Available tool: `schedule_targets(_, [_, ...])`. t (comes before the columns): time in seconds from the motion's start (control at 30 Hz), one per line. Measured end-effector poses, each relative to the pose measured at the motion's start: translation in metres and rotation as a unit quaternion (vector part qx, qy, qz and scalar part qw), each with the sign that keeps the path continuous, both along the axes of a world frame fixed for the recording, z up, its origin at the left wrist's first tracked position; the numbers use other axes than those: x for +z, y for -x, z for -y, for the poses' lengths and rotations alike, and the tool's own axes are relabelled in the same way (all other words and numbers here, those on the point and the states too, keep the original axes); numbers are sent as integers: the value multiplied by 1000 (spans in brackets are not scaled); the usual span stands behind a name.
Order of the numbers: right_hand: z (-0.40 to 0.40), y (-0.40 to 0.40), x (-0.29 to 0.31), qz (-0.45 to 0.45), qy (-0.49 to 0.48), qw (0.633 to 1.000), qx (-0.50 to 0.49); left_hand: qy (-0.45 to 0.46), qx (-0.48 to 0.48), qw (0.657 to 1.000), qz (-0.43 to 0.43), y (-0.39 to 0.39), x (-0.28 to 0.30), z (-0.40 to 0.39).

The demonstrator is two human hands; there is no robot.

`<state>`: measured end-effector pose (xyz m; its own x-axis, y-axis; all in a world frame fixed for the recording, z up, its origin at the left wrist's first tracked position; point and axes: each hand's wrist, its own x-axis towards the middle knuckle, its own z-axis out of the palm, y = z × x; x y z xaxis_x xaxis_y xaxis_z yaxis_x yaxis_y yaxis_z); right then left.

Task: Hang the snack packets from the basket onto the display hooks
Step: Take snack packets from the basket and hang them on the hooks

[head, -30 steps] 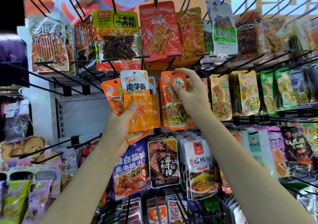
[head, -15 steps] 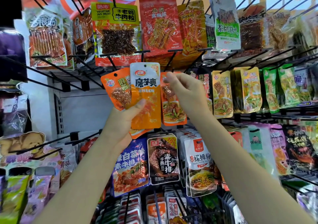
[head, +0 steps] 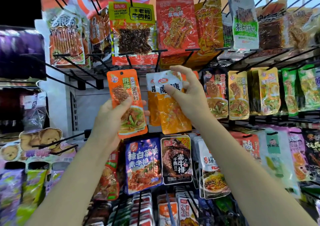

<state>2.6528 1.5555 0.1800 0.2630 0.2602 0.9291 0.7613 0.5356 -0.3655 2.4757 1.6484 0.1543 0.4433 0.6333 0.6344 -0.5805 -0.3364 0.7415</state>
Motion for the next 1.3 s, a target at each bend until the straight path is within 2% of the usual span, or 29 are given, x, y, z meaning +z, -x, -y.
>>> schedule_targets(0.3, [-27, 11, 18, -24, 9, 1000, 17, -6, 12, 1000, -24, 20, -4, -9])
schedule_targets(0.5, [-28, 8, 15, -43, 5, 999, -8, 27, 9, 999, -24, 20, -7, -16])
schedule_targets(0.63, [-31, 6, 14, -7, 49, 992, -115, 21, -1, 999, -30, 16, -6, -19])
schedule_targets(0.7, [-28, 10, 13, 27, 2, 981, -190, 10, -5, 1000, -24, 13, -6, -18])
schedule_targets(0.77, [-20, 16, 11, 49, -70, 971, -224, -9, -5, 1000, -12, 8, -5, -17])
schedule_targets(0.83, [-10, 25, 9, 38, -61, 984, -165, -32, -4, 999, -5, 1, -3, -13])
schedule_targets(0.93, [1, 35, 8, 11, 58, 998, -37, -68, 5, 997, -22, -15, 1, -3])
schedule_targets(1.0, [2, 29, 7, 1, 81, 996, -34, -85, 10, 995, -42, -30, 6, 3])
schedule_targets(1.13, [16, 0, 12, -90, 62, 994, -26, -126, 42, 987, -88, -59, 16, 9])
schedule_targets(1.3, [34, -29, 21, -148, 80, 982, -88, -164, 76, 978, -106, -89, 23, 19])
